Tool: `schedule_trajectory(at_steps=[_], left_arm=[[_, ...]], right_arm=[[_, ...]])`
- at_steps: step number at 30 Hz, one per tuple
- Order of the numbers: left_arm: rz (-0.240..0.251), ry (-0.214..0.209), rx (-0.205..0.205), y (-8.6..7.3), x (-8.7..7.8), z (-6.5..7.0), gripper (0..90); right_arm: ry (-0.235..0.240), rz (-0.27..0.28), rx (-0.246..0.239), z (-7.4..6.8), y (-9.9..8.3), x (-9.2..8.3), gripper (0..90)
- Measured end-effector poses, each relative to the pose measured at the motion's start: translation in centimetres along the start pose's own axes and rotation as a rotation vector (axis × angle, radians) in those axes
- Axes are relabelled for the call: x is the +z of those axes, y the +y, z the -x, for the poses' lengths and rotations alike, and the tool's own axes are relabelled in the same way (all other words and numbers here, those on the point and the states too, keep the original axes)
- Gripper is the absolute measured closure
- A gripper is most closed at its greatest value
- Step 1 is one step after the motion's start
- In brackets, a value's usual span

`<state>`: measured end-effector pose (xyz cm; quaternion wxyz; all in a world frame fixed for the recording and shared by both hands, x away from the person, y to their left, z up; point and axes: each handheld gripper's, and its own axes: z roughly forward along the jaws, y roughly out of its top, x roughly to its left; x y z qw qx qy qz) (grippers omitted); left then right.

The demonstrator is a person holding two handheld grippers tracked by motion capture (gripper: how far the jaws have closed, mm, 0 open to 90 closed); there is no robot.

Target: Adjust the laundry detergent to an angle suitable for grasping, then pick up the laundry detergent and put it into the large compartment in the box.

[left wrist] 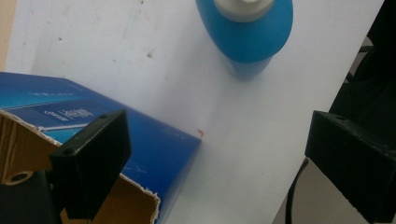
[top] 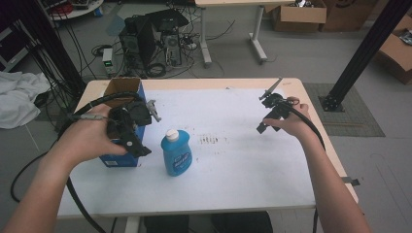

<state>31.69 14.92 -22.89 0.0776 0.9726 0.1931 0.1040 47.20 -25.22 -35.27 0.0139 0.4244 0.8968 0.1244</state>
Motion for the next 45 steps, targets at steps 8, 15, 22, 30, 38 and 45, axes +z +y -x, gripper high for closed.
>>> schedule_trajectory(at_steps=[8, 15, 22, 30, 38, 45], left_arm=[[0.0, -0.003, 0.006, 0.17, 0.18, -0.02, 7.7], [0.001, -0.005, -0.001, 0.09, 0.14, -0.07, 7.7], [-0.005, -0.001, -0.008, -0.11, 0.06, -0.03, 7.8], [-0.006, 0.0, -0.009, -0.03, 0.05, 0.13, 7.8], [-0.003, 0.008, -0.013, 0.09, -0.31, 0.17, 7.7], [-0.008, 0.005, -0.023, 0.34, -0.25, 0.26, 7.8]], right_arm=[[-0.005, -0.001, 0.001, 0.19, -0.15, -0.05, 19.6], [-0.012, 0.003, 0.006, 0.29, -0.47, -0.28, 19.7], [-0.012, 0.007, 0.008, 0.3, -0.53, -0.33, 19.8], [-0.011, 0.005, 0.002, 0.2, -0.45, -0.27, 19.8], [-0.01, 0.011, 0.002, 0.21, -0.49, -0.44, 19.9], [-0.009, 0.014, -0.002, 0.24, -0.61, -0.43, 19.9]])
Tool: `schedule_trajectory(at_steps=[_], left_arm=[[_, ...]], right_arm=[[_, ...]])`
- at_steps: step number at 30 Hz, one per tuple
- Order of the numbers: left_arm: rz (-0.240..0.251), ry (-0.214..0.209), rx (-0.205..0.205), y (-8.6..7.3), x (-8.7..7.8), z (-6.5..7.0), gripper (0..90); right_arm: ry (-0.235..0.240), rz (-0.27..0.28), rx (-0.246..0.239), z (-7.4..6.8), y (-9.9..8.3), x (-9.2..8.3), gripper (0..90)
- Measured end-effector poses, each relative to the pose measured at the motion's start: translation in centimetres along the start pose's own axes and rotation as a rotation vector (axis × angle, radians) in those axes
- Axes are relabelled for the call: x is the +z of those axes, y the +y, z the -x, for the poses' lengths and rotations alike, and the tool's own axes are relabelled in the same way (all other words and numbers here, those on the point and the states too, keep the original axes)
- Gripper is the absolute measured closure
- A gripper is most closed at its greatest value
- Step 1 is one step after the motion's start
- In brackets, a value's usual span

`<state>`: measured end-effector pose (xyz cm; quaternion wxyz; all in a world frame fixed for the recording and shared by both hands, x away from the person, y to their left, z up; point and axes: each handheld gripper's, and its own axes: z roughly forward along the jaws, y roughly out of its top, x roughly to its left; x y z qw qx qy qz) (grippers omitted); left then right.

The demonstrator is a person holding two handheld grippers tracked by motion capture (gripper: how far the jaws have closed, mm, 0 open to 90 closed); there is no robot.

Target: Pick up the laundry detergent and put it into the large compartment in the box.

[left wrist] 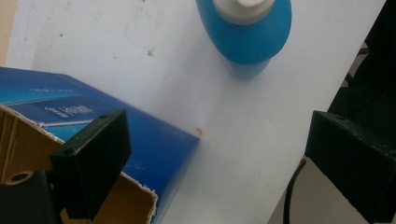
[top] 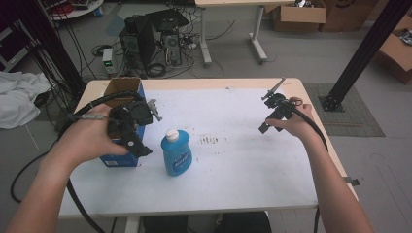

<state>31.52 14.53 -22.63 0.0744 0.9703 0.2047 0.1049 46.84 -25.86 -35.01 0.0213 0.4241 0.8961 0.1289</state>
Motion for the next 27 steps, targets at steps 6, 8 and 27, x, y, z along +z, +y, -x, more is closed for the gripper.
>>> schedule_trajectory(at_steps=[6, 8, 27], left_arm=[[-0.001, 0.002, -0.001, 0.4, -0.1, 0.4, 7.8], [-0.002, 0.003, 0.005, 0.7, -0.3, 0.6, 7.9], [-0.007, -0.006, -0.018, 3.9, 1.5, 1.3, 8.7]], right_arm=[[0.0, 0.001, -0.004, 0.0, -0.1, 0.0, 19.9], [0.002, 0.002, -0.001, 0.0, -0.2, 0.0, 19.9], [0.013, 0.001, -0.006, 0.0, -0.5, 0.5, 19.8]])
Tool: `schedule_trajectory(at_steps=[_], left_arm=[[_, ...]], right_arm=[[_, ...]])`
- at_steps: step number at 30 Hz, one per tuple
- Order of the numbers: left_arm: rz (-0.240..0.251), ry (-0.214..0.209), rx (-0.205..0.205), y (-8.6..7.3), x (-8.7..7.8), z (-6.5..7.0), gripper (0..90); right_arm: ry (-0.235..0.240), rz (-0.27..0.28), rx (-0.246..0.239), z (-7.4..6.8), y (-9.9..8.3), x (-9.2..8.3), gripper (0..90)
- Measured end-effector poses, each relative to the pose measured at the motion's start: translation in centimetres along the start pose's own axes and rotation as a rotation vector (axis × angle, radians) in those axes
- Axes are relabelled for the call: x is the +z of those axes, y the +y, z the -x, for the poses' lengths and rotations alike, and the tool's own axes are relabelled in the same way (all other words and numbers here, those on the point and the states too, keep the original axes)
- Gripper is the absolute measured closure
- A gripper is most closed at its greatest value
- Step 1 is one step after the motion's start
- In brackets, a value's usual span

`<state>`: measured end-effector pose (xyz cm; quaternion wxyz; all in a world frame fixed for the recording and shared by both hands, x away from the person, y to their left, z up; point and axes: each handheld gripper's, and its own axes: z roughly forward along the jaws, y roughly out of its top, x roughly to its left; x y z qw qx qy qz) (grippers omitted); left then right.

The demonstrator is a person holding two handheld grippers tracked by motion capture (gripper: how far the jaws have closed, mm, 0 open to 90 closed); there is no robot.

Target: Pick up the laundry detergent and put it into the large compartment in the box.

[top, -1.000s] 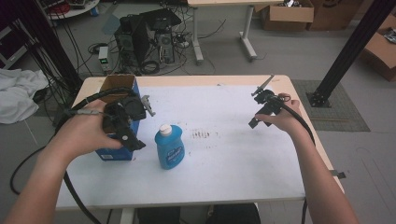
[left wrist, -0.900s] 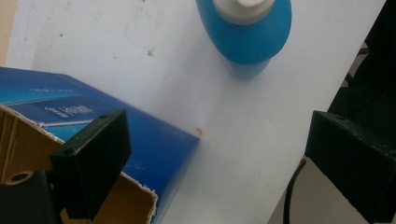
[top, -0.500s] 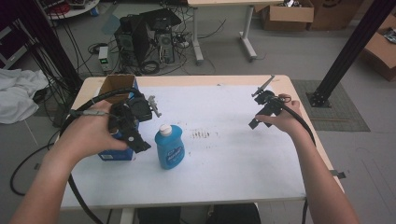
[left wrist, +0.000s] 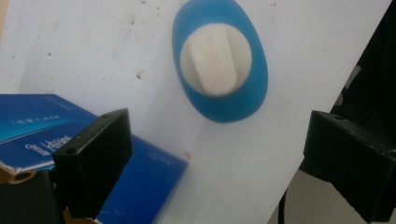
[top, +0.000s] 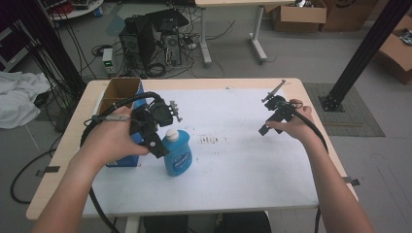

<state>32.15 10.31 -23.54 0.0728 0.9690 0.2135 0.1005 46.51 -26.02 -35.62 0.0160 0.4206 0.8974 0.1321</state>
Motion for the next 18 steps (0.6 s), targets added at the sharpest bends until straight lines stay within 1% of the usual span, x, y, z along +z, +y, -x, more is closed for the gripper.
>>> schedule_trajectory(at_steps=[8, 11, 18], left_arm=[[-0.005, -0.009, -0.001, 1.1, 0.8, 0.0, 9.1], [-0.014, -0.003, -0.011, 1.5, 1.1, 0.0, 9.1], [-0.032, -0.01, -0.037, 2.1, 1.9, 0.0, 9.1]], right_arm=[[0.004, 0.005, 0.001, 0.1, -0.1, -0.1, 19.8], [0.003, 0.006, 0.004, 0.2, -0.2, -0.1, 19.7], [0.001, 0.009, 0.003, 0.2, -0.3, -0.2, 19.7]])
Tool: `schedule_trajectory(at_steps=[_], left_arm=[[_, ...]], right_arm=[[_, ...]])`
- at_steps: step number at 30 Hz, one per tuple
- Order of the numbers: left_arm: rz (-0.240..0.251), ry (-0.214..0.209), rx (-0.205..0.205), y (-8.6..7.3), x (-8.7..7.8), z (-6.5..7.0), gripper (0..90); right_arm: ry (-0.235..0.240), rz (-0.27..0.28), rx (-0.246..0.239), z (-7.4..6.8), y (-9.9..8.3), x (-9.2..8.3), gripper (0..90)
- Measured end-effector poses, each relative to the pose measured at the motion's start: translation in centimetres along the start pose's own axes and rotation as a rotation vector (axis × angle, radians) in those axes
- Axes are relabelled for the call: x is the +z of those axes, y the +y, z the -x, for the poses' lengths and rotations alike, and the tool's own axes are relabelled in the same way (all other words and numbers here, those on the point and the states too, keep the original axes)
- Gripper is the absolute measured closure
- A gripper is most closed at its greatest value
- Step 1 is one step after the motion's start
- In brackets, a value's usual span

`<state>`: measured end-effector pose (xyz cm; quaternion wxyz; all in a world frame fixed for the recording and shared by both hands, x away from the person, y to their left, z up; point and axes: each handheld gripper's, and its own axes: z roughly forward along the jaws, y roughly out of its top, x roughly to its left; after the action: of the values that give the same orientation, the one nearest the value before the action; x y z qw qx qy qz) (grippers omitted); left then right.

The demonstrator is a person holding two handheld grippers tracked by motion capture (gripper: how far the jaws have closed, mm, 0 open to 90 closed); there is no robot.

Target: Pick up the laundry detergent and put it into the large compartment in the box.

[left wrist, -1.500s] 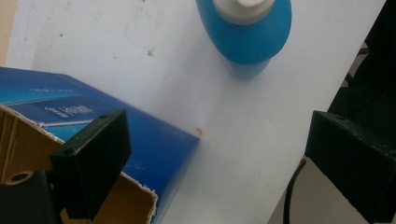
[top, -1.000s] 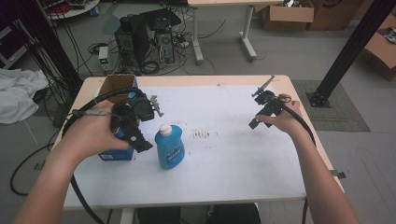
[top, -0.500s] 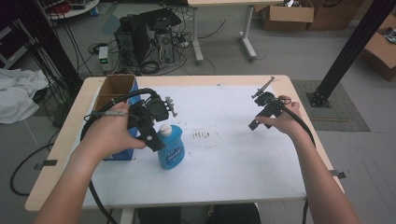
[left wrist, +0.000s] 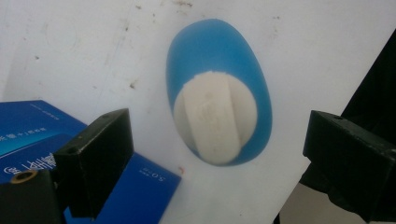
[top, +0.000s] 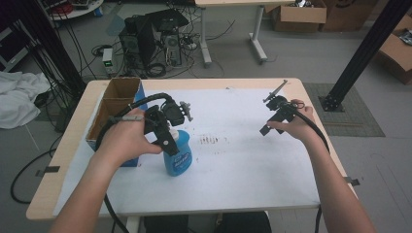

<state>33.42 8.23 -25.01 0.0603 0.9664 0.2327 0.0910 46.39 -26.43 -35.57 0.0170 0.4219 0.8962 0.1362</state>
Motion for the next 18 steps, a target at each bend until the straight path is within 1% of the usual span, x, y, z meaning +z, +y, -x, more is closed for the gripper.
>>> schedule_trajectory(at_steps=[2, 10, 18], left_arm=[[-0.004, -0.005, -0.01, 0.1, 0.2, 0.0, 9.1], [-0.013, -0.012, -0.01, 0.7, 1.1, 0.0, 9.4], [-0.027, -0.016, -0.025, 0.9, 2.1, -0.2, 9.4]], right_arm=[[0.002, 0.001, 0.003, 0.0, 0.0, 0.0, 19.7], [0.0, 0.003, 0.002, 0.0, -0.1, 0.0, 19.7], [0.0, 0.0, 0.002, 0.0, -0.2, 0.1, 19.7]])
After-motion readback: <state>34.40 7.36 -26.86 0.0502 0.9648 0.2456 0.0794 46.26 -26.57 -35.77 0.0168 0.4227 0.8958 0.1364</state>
